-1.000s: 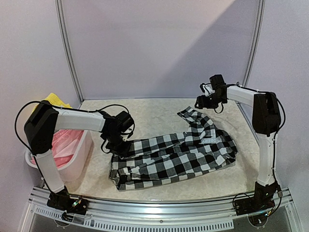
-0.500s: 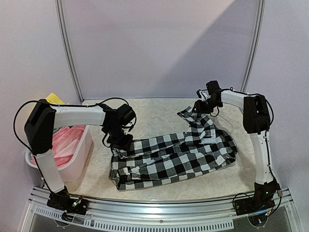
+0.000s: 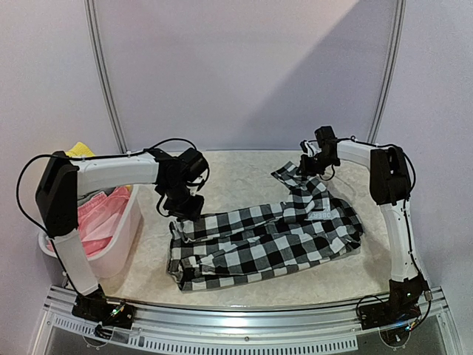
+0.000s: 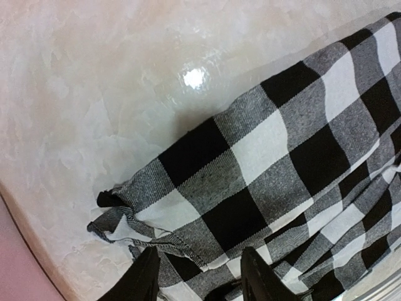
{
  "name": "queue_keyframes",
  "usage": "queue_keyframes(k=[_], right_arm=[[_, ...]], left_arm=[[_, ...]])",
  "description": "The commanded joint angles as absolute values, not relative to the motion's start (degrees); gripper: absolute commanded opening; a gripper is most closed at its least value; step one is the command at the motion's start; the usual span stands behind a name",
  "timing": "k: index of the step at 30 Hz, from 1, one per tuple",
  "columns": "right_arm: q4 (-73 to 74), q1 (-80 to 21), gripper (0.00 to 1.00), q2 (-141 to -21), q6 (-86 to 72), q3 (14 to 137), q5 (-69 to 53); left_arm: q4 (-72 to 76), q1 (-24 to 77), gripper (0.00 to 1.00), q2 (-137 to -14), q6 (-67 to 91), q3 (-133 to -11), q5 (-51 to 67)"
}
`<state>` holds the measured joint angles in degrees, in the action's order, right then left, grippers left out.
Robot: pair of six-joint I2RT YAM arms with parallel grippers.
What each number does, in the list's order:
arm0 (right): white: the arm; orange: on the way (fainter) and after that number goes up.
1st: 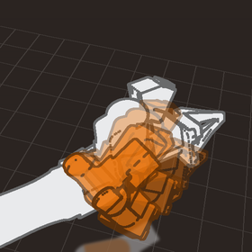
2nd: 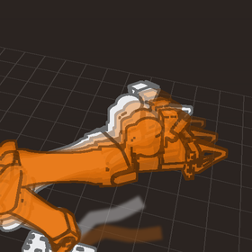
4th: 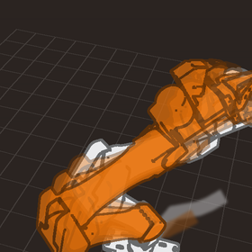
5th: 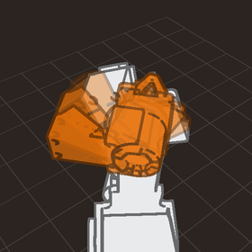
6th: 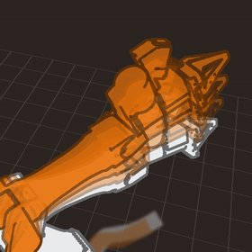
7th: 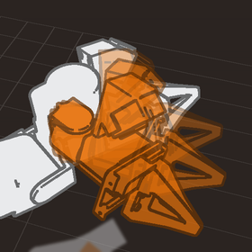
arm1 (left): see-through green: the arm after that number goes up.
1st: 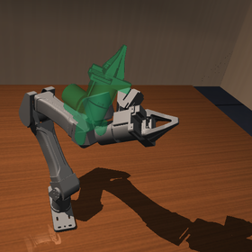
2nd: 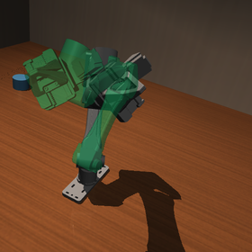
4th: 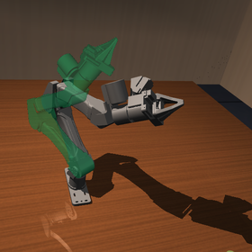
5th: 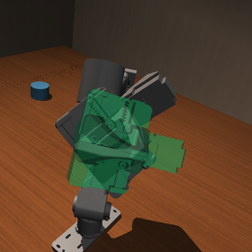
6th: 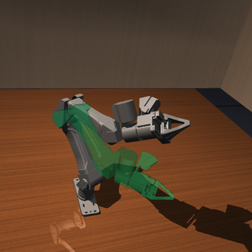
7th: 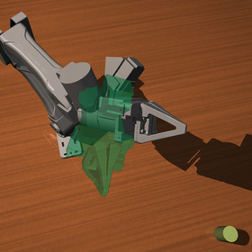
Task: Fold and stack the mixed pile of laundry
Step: Adjust the rectangle-folded shirt at the center of the board.
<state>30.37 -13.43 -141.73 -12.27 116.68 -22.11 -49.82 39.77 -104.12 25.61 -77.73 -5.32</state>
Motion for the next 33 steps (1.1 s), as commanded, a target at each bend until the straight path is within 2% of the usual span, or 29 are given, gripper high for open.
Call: queue_keyframes(k=[1, 6, 8, 10, 11, 16, 20, 26, 33], right_arm=[[30.44, -13.13, 0.00, -139.48, -12.48, 117.64, -25.11], [28.63, -13.33, 0.00, -133.60, -13.21, 114.33, -30.00], [27.31, -14.03, 0.00, -129.96, -13.18, 110.67, -31.92], [26.32, -15.04, 0.00, -126.68, -12.49, 107.44, -33.79], [25.87, -15.73, 0.00, -124.34, -11.84, 105.85, -34.62], [22.00, -19.69, 0.00, -115.65, -11.15, 95.74, -37.63], [18.78, -24.31, 0.00, -109.08, -10.69, 88.68, -39.00], [13.13, -30.74, 0.00, -103.32, -10.93, 78.67, -39.32], [8.33, -34.37, 0.00, -100.62, -14.70, 72.34, -35.25]], left_arm=[[-51.35, 39.98, 0.51, -99.30, 26.64, -77.99, -7.57], [-53.88, 39.99, 0.67, -94.27, 28.69, -79.15, -15.82], [-53.74, 39.99, 0.80, -91.42, 29.20, -79.06, -18.54], [-53.35, 39.93, 0.98, -88.99, 29.57, -78.67, -20.23], [-52.92, 39.74, 0.99, -88.03, 29.86, -78.31, -20.52], [-48.87, 38.79, 1.00, -84.74, 30.06, -77.19, -15.77], [-41.71, 38.24, 0.99, -82.47, 30.48, -75.33, -5.06], [-35.62, 37.99, 0.90, -83.63, 34.43, -75.42, 8.42], [-40.66, 36.12, 0.81, -90.06, 45.89, -83.90, 15.40]])
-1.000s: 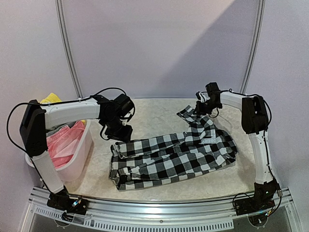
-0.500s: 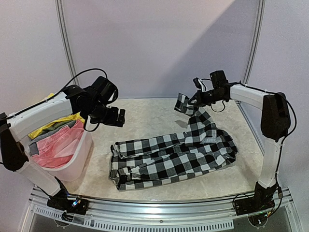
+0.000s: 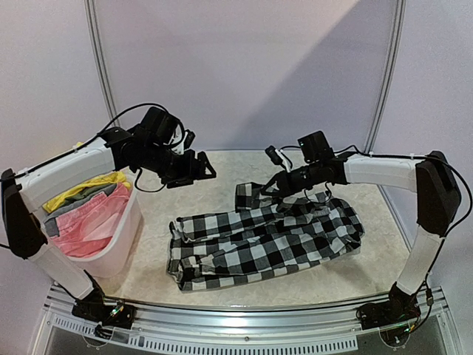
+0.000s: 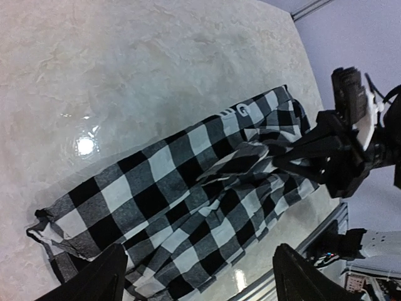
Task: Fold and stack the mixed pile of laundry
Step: Adjust the rectangle-folded shirt at the center of the board.
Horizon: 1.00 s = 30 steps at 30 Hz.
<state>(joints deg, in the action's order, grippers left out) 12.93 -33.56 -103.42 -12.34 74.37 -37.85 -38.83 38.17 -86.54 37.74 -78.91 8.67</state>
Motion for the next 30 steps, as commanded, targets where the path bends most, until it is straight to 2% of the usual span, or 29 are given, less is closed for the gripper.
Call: queue_keyframes(k=[1, 3, 7, 15, 22, 30], right_arm=[[8.20, -34.66, 0.00, -100.56, -14.98, 72.26, -34.39], [8.07, -35.05, 0.00, -100.39, -15.32, 72.25, -32.28], [7.87, -36.28, 0.00, -100.20, -15.30, 72.51, -25.85], [4.04, -39.15, 0.00, -99.29, -13.40, 70.18, -15.35], [1.31, -41.93, 0.00, -99.57, -11.17, 69.24, -13.60], [-2.20, -42.11, 0.00, -98.06, -10.87, 65.76, -12.99]], left_arm=[[-42.12, 35.34, 0.81, -90.95, 48.74, -85.71, 16.34], [-41.63, 33.51, 0.80, -92.24, 55.42, -85.92, 20.37], [-28.82, 31.41, 0.77, -93.36, 73.72, -80.63, 27.94], [-6.04, 33.14, 0.75, -96.49, 100.40, -71.74, 28.17], [2.15, 35.45, 0.73, -102.11, 108.29, -72.35, 27.05], [4.38, 36.87, 0.65, -105.78, 111.93, -74.06, 24.76]])
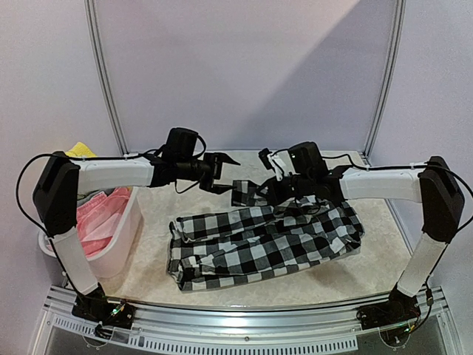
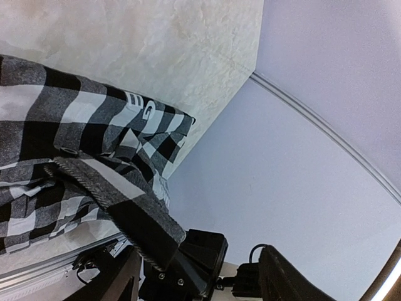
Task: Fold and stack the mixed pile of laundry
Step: Adjust the rectangle-folded shirt at the center of the board.
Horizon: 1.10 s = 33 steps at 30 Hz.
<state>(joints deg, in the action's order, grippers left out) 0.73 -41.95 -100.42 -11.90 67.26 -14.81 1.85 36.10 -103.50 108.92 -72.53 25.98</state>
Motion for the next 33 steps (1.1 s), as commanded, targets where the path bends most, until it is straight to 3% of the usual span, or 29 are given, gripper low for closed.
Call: queue_keyframes(k=[1, 9, 16, 18, 20, 25, 29, 33], right_arm=[[-2.36, -42.10, 0.00, -97.76, -10.69, 65.49, -12.82], [-3.75, -42.12, 0.00, -96.51, -8.34, 64.39, -11.94], [-4.96, -42.14, 0.00, -95.74, -6.80, 63.26, -12.01], [-6.03, -42.13, 0.00, -94.92, -6.61, 62.34, -11.67], [-5.37, -42.10, 0.00, -94.45, -6.66, 62.24, -11.46], [-0.25, -42.06, 0.35, -92.36, -9.16, 62.27, -8.76], [6.09, -40.63, 0.48, -88.43, -10.49, 61.63, -10.68], [9.25, -36.43, 0.55, -81.91, -14.05, 58.77, -18.06]], left_arm=[[3.83, 36.95, 0.63, -106.08, 111.92, -74.49, 24.93], [-2.09, 37.53, 0.58, -108.05, 109.97, -76.82, 26.35], [2.17, 37.87, 0.23, -110.78, 110.66, -77.93, 27.29], [3.04, 37.97, 0.05, -111.05, 110.64, -78.04, 27.39], [3.28, 38.06, 0.00, -111.11, 110.00, -78.44, 27.63], [-8.66, 38.06, 0.00, -111.45, 97.93, -86.43, 30.45], [-20.74, 38.27, 0.00, -112.58, 84.88, -94.78, 33.54], [-29.51, 38.79, 0.00, -113.51, 73.11, -100.87, 34.14]])
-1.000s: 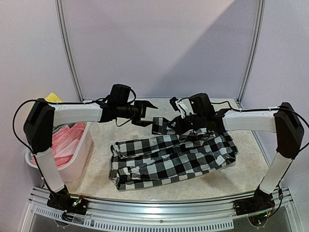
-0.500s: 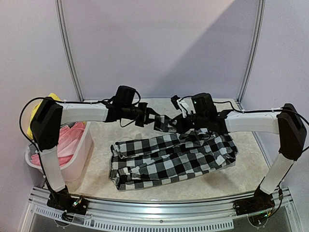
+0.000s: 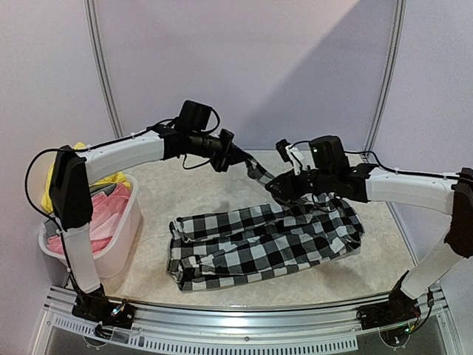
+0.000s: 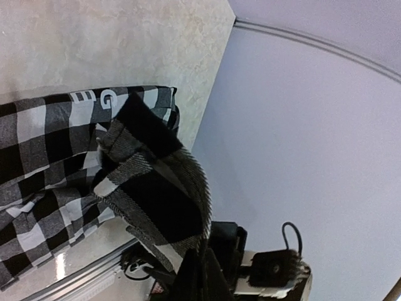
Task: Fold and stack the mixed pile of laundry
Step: Adjust the rectangle-folded shirt at the center of the board.
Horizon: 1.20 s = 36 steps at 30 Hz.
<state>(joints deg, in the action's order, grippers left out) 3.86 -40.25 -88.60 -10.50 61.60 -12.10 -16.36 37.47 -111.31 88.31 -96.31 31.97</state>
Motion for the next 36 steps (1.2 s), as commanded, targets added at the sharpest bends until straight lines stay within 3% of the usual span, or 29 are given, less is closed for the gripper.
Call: queue_keyframes(k=[1, 10, 13, 18, 24, 36], right_arm=[[9.61, -35.03, 0.55, -80.53, -14.85, 58.26, -19.09], [8.34, -22.72, 0.52, -69.17, -24.23, 49.62, -16.45], [7.46, -22.39, 0.49, -69.74, -25.86, 48.85, -14.67], [6.87, -22.40, 0.43, -73.12, -29.03, 48.93, -11.18], [2.53, -22.46, 0.39, -78.46, -33.47, 47.96, -15.84], [6.04, -25.29, 0.25, -88.27, -30.39, 47.15, -20.84]], left_arm=[[-31.54, 38.96, 0.00, -113.94, 70.86, -102.96, 34.03], [-45.80, 42.01, 0.00, -120.82, 50.27, -128.86, 32.43], [-50.92, 43.06, 0.00, -119.95, 41.44, -130.80, 28.67], [-54.25, 45.74, 0.00, -112.41, 24.31, -117.42, 14.05], [-44.79, 46.53, 0.00, -103.30, 20.41, -95.79, 7.93], [-40.84, 50.93, 0.00, -101.87, 21.16, -84.63, -3.63]])
